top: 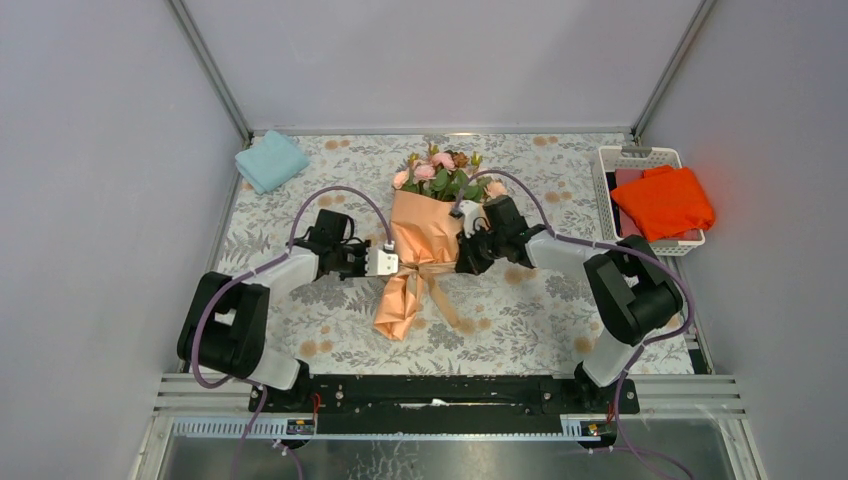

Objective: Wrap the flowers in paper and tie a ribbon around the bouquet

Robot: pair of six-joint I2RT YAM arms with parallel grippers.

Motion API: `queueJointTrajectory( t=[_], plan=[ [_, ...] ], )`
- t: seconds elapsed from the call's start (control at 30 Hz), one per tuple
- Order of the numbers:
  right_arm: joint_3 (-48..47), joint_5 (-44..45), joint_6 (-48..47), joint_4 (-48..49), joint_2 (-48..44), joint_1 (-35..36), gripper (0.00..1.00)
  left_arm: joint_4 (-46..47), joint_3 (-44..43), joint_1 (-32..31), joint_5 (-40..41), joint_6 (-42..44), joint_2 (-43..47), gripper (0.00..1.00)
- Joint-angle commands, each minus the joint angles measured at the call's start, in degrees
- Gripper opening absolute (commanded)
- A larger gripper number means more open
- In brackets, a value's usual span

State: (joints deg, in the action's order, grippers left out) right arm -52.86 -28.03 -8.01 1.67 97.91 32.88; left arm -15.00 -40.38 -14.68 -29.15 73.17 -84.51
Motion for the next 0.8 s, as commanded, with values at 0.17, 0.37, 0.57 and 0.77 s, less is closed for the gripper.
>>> queueJointTrajectory(
  t=[0.17,0.37,0.57,0.77],
  plan=[
    [1.68,-0.56,12.46,-9.47,-1.46,-4.4,0.0,-0.81,2.25,1.39,4.87,2.31,2.26,0.0],
    [0.69,-2.04,14.72,-10.35,1.45,-4.91,0.0,1.91,3.71,1.45,5.26,3.13,2.01,0.0],
    [3.89,-1.82,18.34,-9.73,1.62,-10.08,0.0,2.16,5.49,5.06,6.83,10.6,0.78,0.0],
    [4.07,-2.79,19.08,-8.95,3.66,-11.38,0.0,2.83,6.73,5.29,6.78,11.71,0.75,0.0]
  ],
)
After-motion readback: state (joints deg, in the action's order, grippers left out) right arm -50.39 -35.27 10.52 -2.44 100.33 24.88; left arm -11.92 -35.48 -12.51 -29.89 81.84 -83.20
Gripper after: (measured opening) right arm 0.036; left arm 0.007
